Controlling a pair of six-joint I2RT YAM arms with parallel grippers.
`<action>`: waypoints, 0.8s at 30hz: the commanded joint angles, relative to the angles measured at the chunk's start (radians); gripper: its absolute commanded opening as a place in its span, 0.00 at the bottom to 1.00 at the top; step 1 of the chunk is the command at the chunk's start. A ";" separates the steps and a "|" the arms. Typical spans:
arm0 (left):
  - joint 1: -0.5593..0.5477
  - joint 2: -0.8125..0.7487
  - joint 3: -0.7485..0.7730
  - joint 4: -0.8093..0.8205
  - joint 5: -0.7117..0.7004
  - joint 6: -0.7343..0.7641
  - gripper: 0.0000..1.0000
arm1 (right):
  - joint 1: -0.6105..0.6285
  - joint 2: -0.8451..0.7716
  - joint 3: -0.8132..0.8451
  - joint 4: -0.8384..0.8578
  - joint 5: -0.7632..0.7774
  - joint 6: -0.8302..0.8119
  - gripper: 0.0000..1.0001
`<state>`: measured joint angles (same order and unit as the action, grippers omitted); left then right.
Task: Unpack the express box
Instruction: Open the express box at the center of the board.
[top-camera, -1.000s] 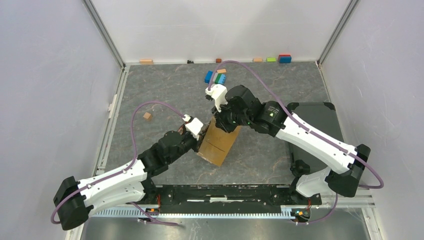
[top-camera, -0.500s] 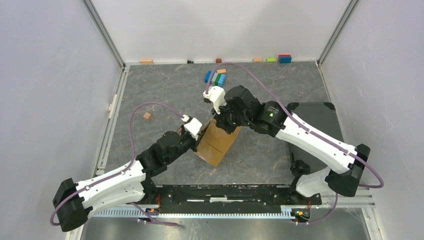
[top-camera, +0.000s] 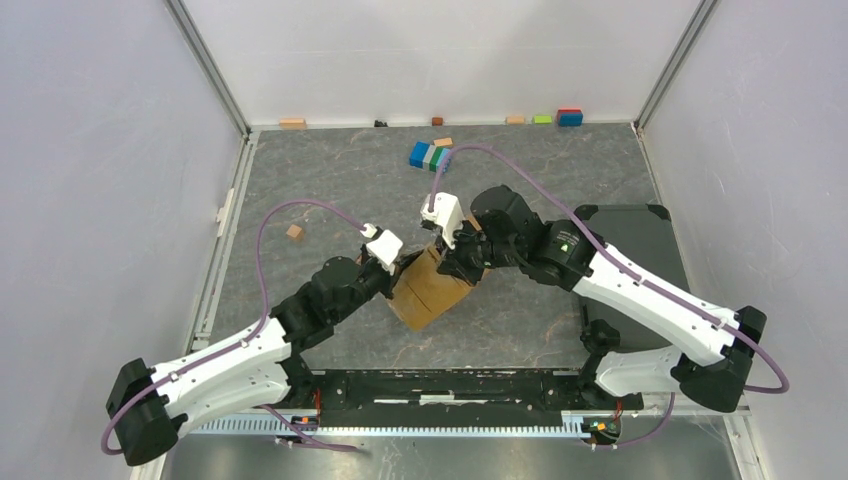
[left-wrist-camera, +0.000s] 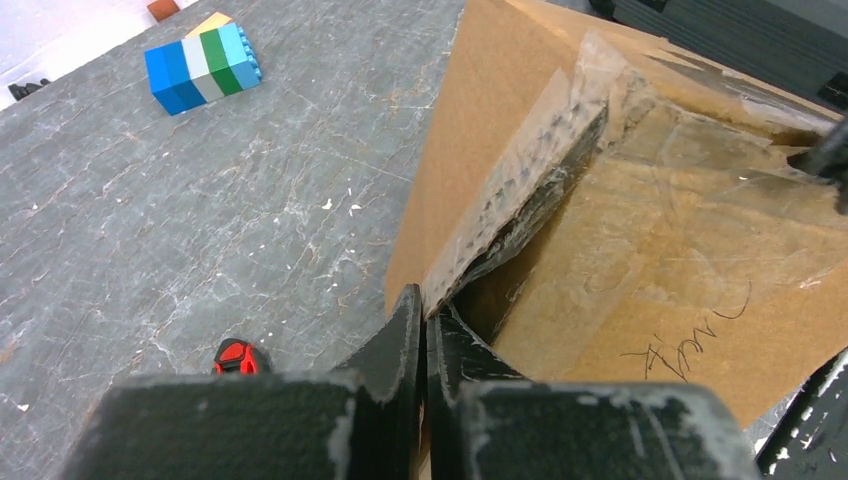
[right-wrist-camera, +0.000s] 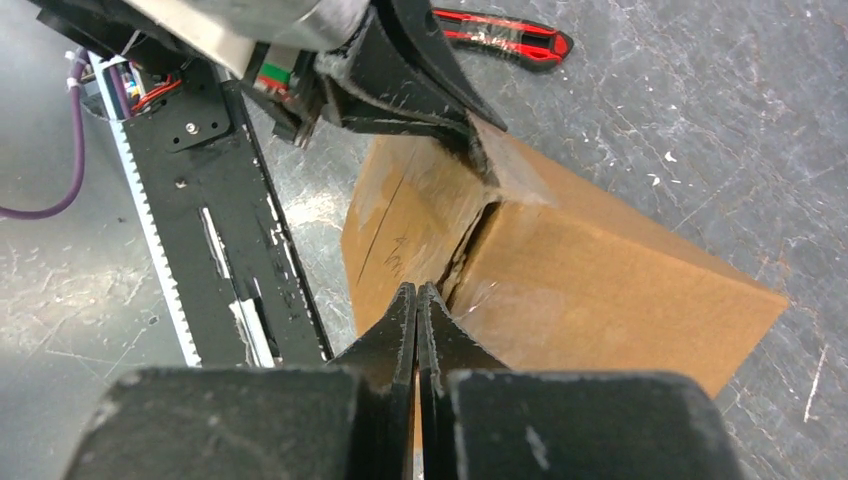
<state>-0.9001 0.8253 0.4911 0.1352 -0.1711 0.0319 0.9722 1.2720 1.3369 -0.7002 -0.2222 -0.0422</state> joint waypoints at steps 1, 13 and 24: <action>0.024 0.005 0.053 0.018 -0.026 -0.020 0.02 | 0.011 -0.027 -0.042 0.000 -0.116 -0.001 0.00; 0.025 -0.029 0.039 0.040 0.104 0.030 0.02 | 0.019 0.003 0.175 -0.045 0.214 0.102 0.77; 0.024 -0.023 0.097 -0.050 0.207 0.175 0.02 | 0.014 0.074 0.219 -0.114 0.136 0.192 0.43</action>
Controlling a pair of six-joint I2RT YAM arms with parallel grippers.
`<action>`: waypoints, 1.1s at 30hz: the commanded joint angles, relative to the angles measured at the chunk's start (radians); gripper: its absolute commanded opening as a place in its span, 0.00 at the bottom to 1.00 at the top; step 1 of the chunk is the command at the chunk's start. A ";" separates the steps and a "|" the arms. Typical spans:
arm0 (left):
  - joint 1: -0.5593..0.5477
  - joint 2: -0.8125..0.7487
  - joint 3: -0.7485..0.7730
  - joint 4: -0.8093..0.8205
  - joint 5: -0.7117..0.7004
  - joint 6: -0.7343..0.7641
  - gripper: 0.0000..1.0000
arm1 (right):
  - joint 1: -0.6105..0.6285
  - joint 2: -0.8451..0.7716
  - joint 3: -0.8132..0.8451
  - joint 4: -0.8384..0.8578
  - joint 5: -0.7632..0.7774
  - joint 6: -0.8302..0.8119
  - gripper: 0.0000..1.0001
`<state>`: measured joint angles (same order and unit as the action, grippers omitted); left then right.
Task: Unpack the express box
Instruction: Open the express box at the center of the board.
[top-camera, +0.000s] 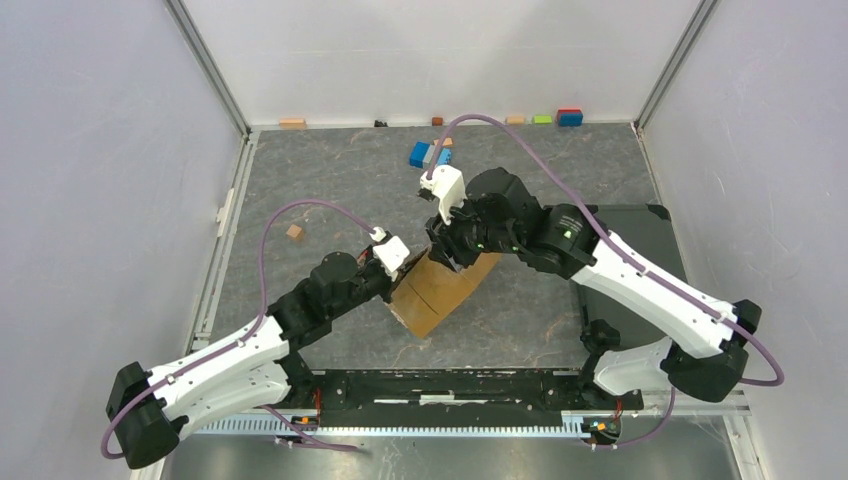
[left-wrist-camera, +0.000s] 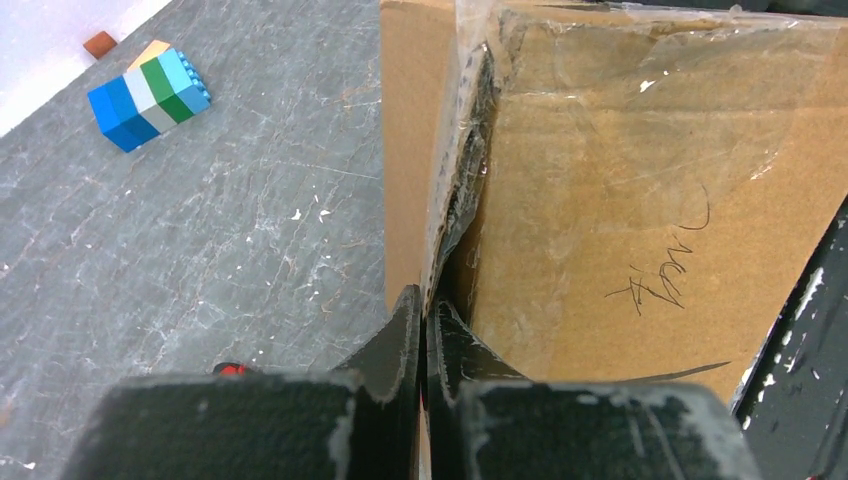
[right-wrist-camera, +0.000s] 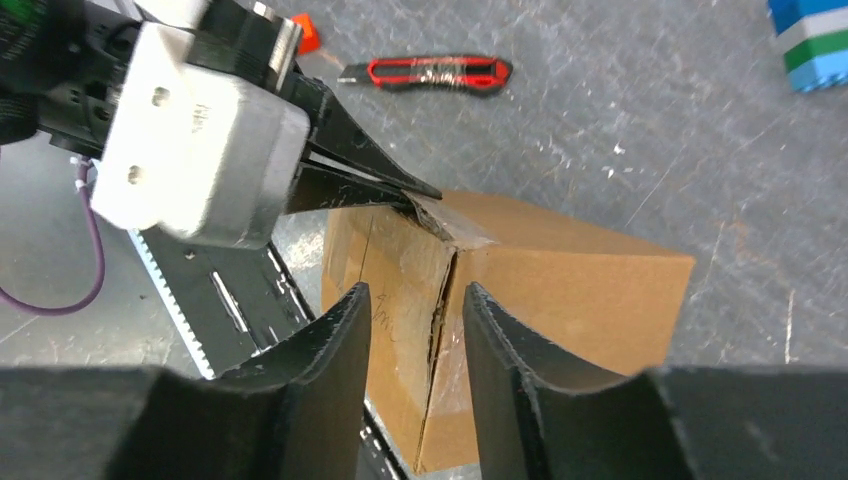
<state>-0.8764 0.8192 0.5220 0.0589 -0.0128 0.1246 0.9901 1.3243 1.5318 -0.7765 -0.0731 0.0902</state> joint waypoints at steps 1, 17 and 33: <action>0.000 -0.015 0.066 0.026 0.053 0.081 0.02 | -0.005 0.017 0.018 -0.037 -0.007 0.068 0.43; 0.001 -0.018 0.055 0.038 0.061 0.078 0.02 | -0.018 0.024 -0.038 -0.009 -0.060 0.115 0.40; 0.001 -0.014 0.052 0.044 0.065 0.067 0.02 | -0.018 0.026 -0.089 -0.001 -0.040 0.124 0.37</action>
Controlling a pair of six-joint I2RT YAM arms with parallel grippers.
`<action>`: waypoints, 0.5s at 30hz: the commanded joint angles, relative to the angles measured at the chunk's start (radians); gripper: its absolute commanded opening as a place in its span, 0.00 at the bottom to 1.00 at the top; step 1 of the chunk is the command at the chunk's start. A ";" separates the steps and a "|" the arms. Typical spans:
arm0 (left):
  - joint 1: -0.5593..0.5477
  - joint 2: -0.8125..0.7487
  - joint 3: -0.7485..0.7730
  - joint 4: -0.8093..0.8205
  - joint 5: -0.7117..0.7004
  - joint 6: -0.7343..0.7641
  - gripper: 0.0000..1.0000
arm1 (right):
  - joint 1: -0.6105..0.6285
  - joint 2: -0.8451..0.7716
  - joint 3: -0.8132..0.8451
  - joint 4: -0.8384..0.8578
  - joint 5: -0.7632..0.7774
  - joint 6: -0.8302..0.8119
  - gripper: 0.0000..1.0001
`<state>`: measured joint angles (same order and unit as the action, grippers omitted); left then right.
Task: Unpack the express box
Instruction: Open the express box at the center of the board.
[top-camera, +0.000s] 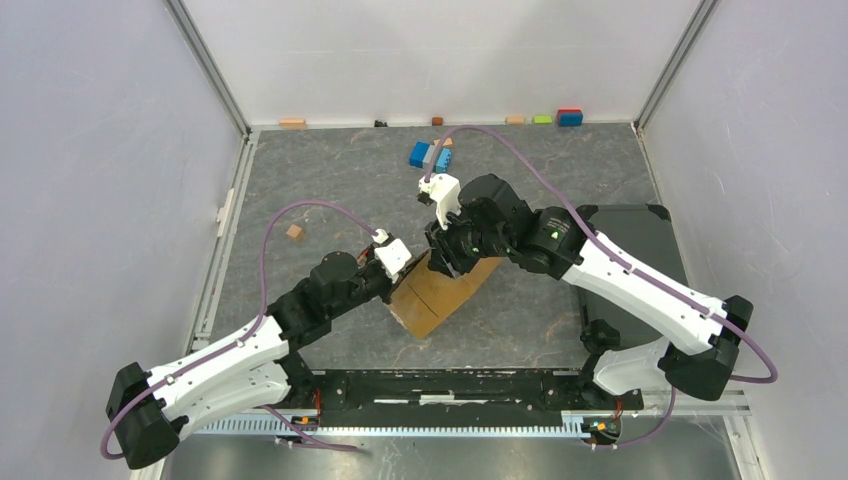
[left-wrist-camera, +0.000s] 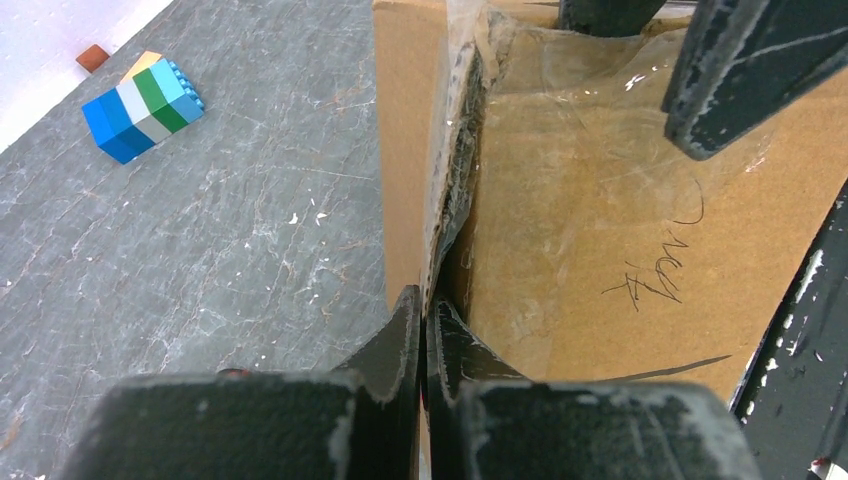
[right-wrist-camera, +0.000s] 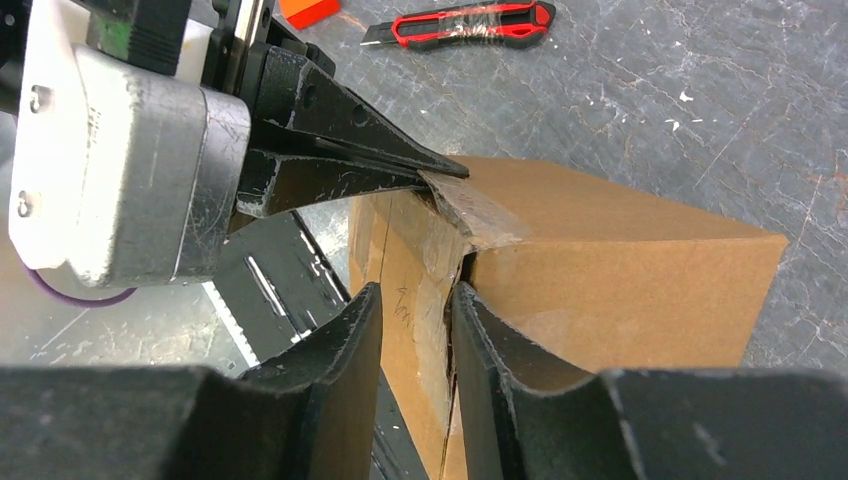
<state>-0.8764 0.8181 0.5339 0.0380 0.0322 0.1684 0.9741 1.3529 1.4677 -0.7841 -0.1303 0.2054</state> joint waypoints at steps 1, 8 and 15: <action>0.000 -0.013 0.039 0.065 0.020 0.023 0.02 | -0.002 -0.001 -0.027 0.002 0.028 0.009 0.37; 0.001 -0.032 0.043 0.082 0.003 0.035 0.02 | -0.002 0.021 0.024 -0.095 0.108 0.002 0.35; 0.000 -0.023 0.078 0.104 0.026 0.078 0.02 | 0.046 0.064 0.063 -0.197 0.264 0.019 0.29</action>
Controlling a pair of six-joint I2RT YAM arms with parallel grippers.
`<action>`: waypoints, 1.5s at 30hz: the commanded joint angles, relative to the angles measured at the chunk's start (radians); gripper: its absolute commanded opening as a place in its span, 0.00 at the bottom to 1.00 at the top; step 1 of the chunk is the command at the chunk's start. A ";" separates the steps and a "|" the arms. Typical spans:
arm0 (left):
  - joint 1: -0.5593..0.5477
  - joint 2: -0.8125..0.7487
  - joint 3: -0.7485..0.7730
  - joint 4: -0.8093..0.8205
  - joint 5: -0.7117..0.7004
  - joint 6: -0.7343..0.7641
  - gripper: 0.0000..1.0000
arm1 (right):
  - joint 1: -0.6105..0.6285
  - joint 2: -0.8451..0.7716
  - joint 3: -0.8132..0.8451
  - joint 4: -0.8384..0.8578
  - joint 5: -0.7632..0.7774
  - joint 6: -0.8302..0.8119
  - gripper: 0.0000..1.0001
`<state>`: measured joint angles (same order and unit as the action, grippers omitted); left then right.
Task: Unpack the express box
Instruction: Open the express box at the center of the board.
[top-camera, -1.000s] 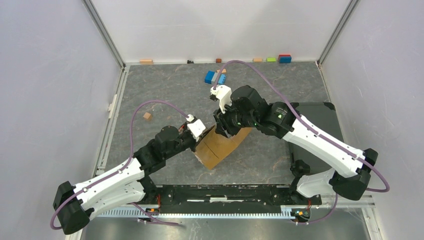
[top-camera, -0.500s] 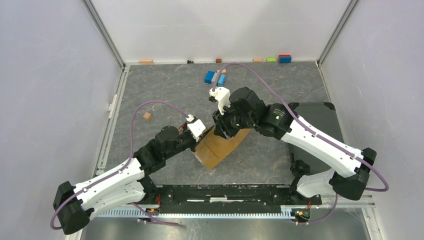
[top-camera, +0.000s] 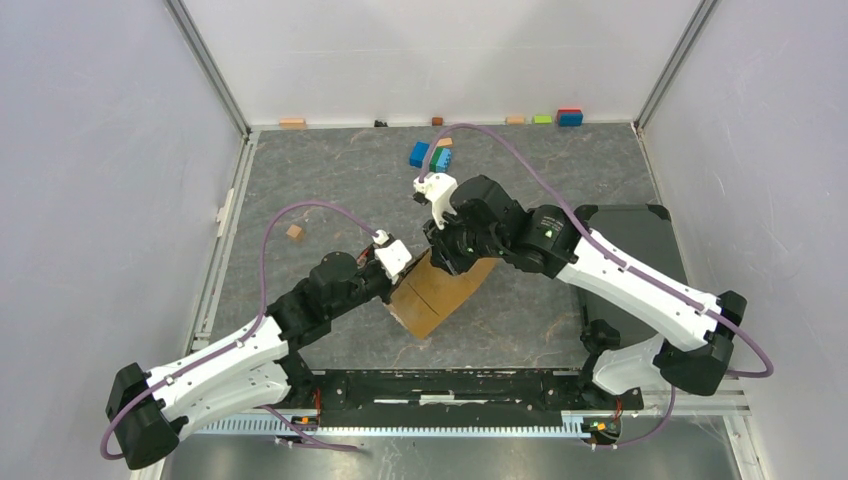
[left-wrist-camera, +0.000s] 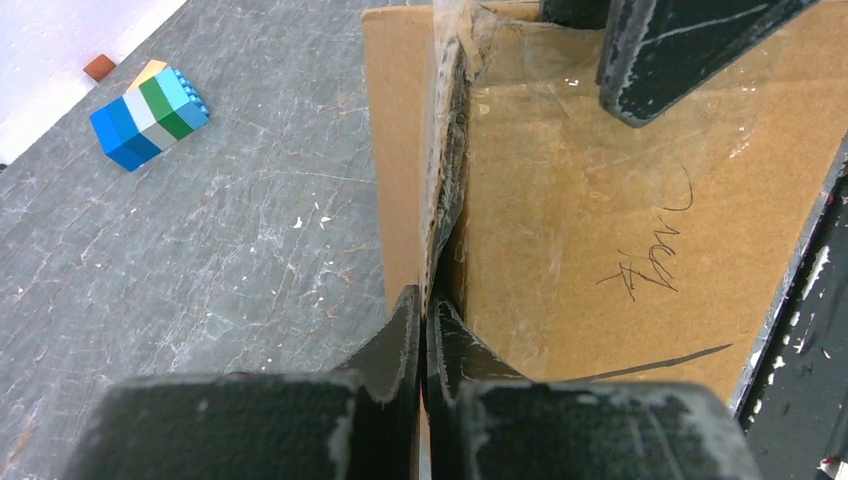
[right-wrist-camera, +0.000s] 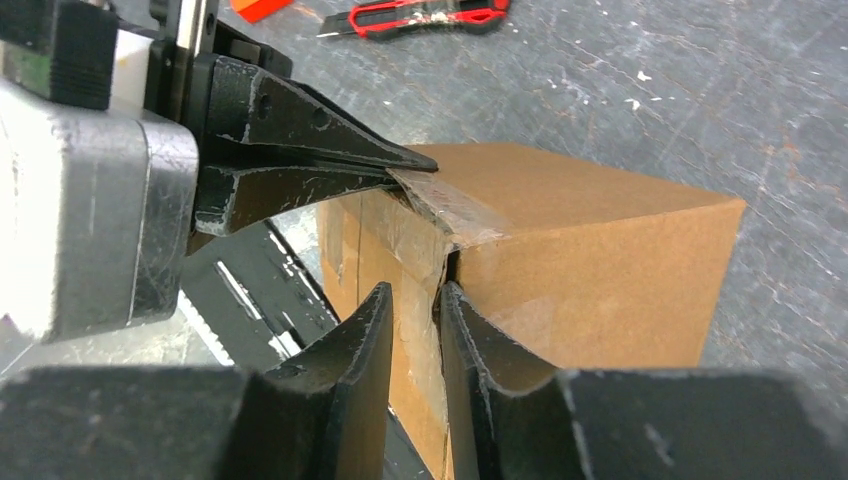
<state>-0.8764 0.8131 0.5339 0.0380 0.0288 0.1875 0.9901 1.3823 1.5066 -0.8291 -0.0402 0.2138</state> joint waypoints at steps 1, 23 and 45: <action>0.002 -0.011 0.083 0.102 0.036 0.061 0.02 | 0.043 0.037 0.026 -0.158 0.207 0.012 0.30; 0.004 -0.023 0.066 0.134 0.010 0.080 0.02 | 0.109 0.093 -0.059 -0.183 0.439 0.057 0.30; 0.025 -0.010 0.047 0.122 -0.061 0.015 0.02 | 0.084 -0.165 -0.328 0.221 0.009 -0.050 0.00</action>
<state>-0.8616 0.8288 0.5629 0.0467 0.0257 0.2211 1.0798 1.2625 1.3106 -0.6617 0.1925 0.1883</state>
